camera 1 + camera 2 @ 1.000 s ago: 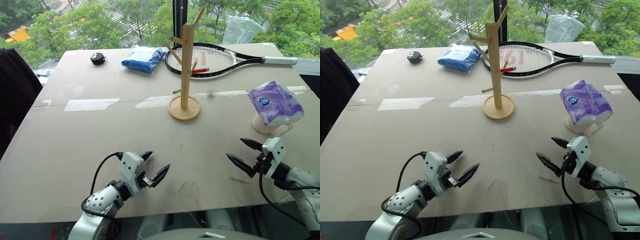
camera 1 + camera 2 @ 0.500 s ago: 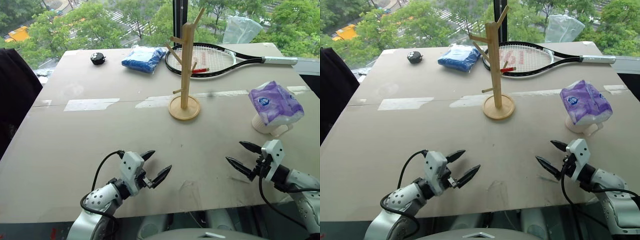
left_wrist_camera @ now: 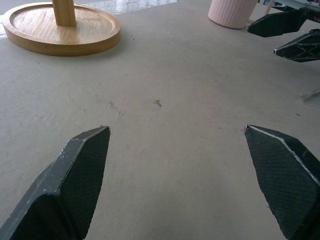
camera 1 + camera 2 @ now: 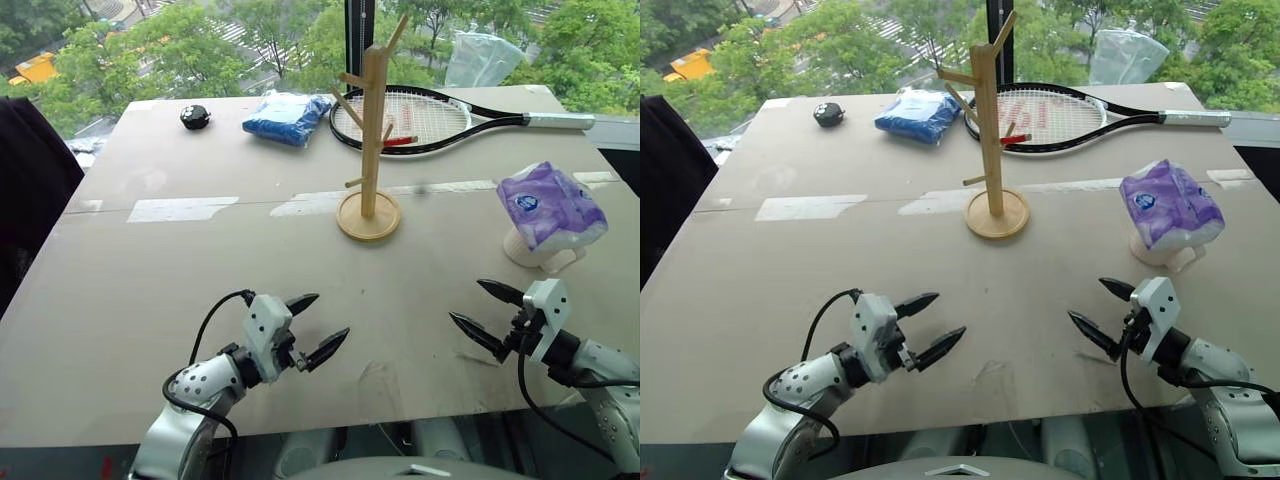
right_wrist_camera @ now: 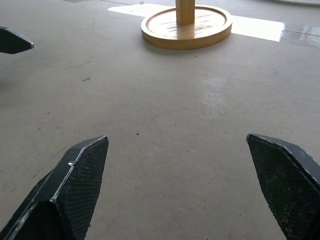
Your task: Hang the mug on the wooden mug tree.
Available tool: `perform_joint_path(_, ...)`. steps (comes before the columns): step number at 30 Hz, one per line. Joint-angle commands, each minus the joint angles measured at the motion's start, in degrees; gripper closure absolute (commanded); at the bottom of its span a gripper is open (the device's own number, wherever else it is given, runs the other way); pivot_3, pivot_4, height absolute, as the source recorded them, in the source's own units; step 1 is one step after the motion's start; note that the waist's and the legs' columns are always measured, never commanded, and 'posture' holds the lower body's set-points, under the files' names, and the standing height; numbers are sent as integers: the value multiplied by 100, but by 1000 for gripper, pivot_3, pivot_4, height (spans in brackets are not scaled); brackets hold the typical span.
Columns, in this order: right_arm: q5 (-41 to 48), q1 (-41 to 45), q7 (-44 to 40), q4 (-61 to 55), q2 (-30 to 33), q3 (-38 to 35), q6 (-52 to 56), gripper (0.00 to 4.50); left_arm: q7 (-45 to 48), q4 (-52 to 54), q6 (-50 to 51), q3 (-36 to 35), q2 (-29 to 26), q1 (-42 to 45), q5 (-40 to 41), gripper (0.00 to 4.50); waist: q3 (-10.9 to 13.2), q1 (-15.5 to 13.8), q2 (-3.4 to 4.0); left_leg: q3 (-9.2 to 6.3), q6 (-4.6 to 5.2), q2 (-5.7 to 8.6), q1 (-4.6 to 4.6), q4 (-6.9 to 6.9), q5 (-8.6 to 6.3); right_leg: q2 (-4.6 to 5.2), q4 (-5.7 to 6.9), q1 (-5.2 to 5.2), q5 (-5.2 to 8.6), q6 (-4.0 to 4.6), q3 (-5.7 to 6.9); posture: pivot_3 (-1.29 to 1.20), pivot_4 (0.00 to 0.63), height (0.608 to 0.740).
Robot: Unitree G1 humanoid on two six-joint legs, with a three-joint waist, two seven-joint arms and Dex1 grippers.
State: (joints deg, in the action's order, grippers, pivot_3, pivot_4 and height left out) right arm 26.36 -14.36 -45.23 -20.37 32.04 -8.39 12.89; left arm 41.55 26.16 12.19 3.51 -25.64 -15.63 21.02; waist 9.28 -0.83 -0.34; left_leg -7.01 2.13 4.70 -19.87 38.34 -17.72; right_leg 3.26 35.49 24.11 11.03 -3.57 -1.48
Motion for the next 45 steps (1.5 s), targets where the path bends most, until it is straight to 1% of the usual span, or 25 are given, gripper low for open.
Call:
perform_joint_path(1, 83, -116, 82, -271, -16, -162, -13, 0, 106, 43, -14, 59, -36, 99, 94, 84, 0, -1, 0, 0, 0, 0, 0, 0, 0, 0, 0, 0, 0, 0, 0, 0, 150, 740)
perform_joint_path(4, -48, -220, 131, -287, 37, -193, -95, 0, 138, 17, 20, 78, -28, 230, 106, 84, 7, 17, 5, 2, 0, 0, -1, 0, 0, 1, -1, 0, 0, 0, -1, 0, 150, 740)
perform_joint_path(5, -52, -235, 144, -298, 33, -206, -100, 0, 149, 4, 31, 79, -30, 272, 118, 84, 8, 53, 7, -61, 1, 40, -28, -5, 1, 50, -2, -34, 6, -5, 53, 0, 150, 740)
perform_joint_path(6, -33, -254, 170, -351, 29, -265, -100, 0, 183, -4, 46, 95, -42, 367, 133, 84, 8, 78, 10, -149, 3, 100, -40, -6, 13, 116, 24, -51, 45, -10, 134, 0, 150, 740)
perform_joint_path(7, 21, -282, 226, -437, 18, -370, -75, 0, 238, -10, 69, 110, -55, 498, 174, 84, 11, 100, 25, -208, 7, 134, -37, -5, 28, 154, 37, -59, 62, -9, 194, 0, 150, 740)
perform_joint_path(8, 58, -310, 270, -519, 18, -461, -61, 0, 286, -15, 85, 123, -67, 608, 204, 84, 23, 66, 48, -296, 1, 196, -40, -5, 55, 186, 45, -56, 76, -23, 252, 0, 150, 740)
perform_joint_path(9, 97, -365, 302, -644, 45, -570, -36, 0, 345, -24, 91, 144, -83, 734, 210, 84, 24, 9, 56, -324, -8, 213, -52, -5, 69, 169, 45, -43, 76, -26, 271, 0, 150, 740)
perform_joint_path(12, 314, -457, 513, -1164, 117, -1021, 142, 0, 551, 17, 178, 160, -138, 1081, 393, 84, 20, -130, 66, -309, -41, 200, -76, -7, 87, 172, 44, -23, 62, -2, 236, 0, 150, 740)
perform_joint_path(18, 736, -369, 1038, -2108, 299, -2081, 425, 0, 1244, 110, 576, 77, -372, 2042, 1191, 84, 22, -152, 63, -281, -40, 190, -89, -9, 84, 175, 34, -6, 62, -3, 213, 0, 150, 740)
perform_joint_path(21, 934, -55, 1397, -2190, 581, -2695, 755, 0, 1451, 78, 815, 59, -426, 2624, 1531, 84, 24, -152, 59, -272, -37, 192, -88, -8, 84, 173, 35, -6, 61, -3, 209, 0, 150, 740)
perform_joint_path(24, 986, 205, 1538, -1962, 892, -2949, 1124, 0, 1519, 59, 973, 102, -433, 2983, 1673, 84, 23, -135, 55, -266, -37, 192, -84, -6, 84, 171, 35, -8, 61, -4, 206, 0, 150, 740)
perform_joint_path(28, 601, 596, 1632, -1286, 1476, -2827, 1603, 0, 1520, 72, 1092, 203, -373, 3407, 1681, 84, 27, -140, 48, -263, -36, 190, -86, -7, 85, 173, 35, -7, 60, -1, 202, 0, 150, 740)
perform_joint_path(31, 606, 1013, 1673, -816, 1720, -2647, 2003, 0, 1470, 69, 1109, 251, -312, 3584, 1630, 84, 28, -141, 46, -254, -35, 191, -86, -6, 85, 173, 34, -6, 60, 0, 196, 0, 150, 740)
perform_joint_path(33, 494, 1261, 1733, -514, 1812, -2569, 2133, 0, 1427, 97, 1118, 271, -287, 3618, 1610, 84, 30, -133, 44, -249, -35, 189, -86, -6, 85, 174, 34, -6, 60, 0, 191, 0, 150, 740)
perform_joint_path(35, 669, 1452, 1713, -317, 1858, -2520, 2496, 0, 1370, 174, 1139, 279, -285, 3600, 1613, 84, 30, -139, 43, -241, -35, 189, -86, -6, 85, 175, 34, -4, 59, 0, 186, 0, 150, 740)
perform_joint_path(40, 876, 1860, 1800, 94, 1989, -2275, 3598, 0, 1195, 376, 1200, 291, -290, 3528, 1638, 84, 30, -143, 42, -232, -31, 184, -88, -5, 83, 174, 33, 2, 59, 0, 178, 0, 150, 740)
perform_joint_path(42, 1154, 2116, 1893, 198, 1928, -2280, 4159, 0, 1123, 449, 1247, 282, -290, 3519, 1672, 84, 31, -141, 41, -218, -30, 184, -88, -4, 82, 175, 32, 5, 59, 0, 170, 0, 150, 740)
perform_joint_path(44, 1265, 2276, 1881, 240, 1944, -2186, 4488, 0, 1067, 498, 1288, 256, -297, 3516, 1704, 84, 30, -135, 39, -208, -27, 182, -86, -4, 81, 175, 32, 5, 58, -1, 163, 0, 150, 740)
perform_joint_path(45, 1253, 2316, 1882, 251, 1958, -2151, 4565, 580, 1047, 512, 1299, 254, -298, 3518, 1707, 0, 28, -140, 37, -205, -26, 182, -85, -4, 80, 174, 32, 5, 58, -1, 162, 0, 150, 740)
